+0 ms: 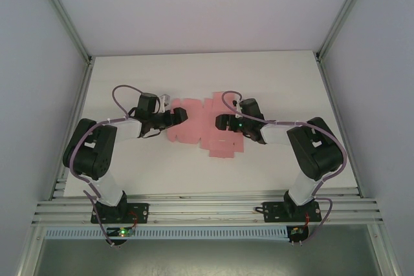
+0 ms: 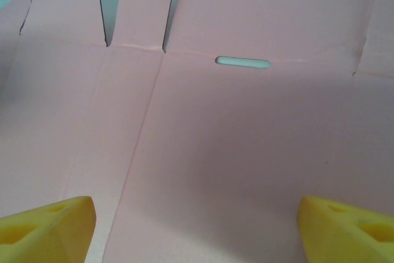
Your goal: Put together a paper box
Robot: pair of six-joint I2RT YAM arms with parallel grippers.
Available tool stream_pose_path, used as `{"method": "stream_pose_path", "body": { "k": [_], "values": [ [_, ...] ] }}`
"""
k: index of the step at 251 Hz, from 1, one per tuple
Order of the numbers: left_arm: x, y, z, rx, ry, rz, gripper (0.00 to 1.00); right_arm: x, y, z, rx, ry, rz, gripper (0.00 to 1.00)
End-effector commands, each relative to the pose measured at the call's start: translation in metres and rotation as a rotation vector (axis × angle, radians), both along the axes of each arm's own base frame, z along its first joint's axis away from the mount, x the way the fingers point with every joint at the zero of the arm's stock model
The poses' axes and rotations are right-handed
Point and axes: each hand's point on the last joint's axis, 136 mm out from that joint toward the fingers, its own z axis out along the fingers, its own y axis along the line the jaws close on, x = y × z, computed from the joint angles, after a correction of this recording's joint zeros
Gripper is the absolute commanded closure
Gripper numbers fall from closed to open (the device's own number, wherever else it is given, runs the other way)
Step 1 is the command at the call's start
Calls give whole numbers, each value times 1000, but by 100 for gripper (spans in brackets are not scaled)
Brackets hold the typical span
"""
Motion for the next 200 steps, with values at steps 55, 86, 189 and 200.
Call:
{"method": "stream_pose_path", "body": {
  "k": [55, 86, 189, 200],
  "values": [
    [6, -7, 31, -17, -73, -14, 100, -25, -13, -13, -24, 99, 17, 14],
    [3, -5, 43, -9, -118, -18, 100, -16, -15, 27, -29, -6, 48, 12],
    [-30, -18, 157, -185, -347, -85, 100, -34, -68, 113, 232, -181, -40, 8],
    [-32, -17, 165, -190, -353, -70, 100, -36, -73, 114, 235, -199, -46, 8]
  ]
}}
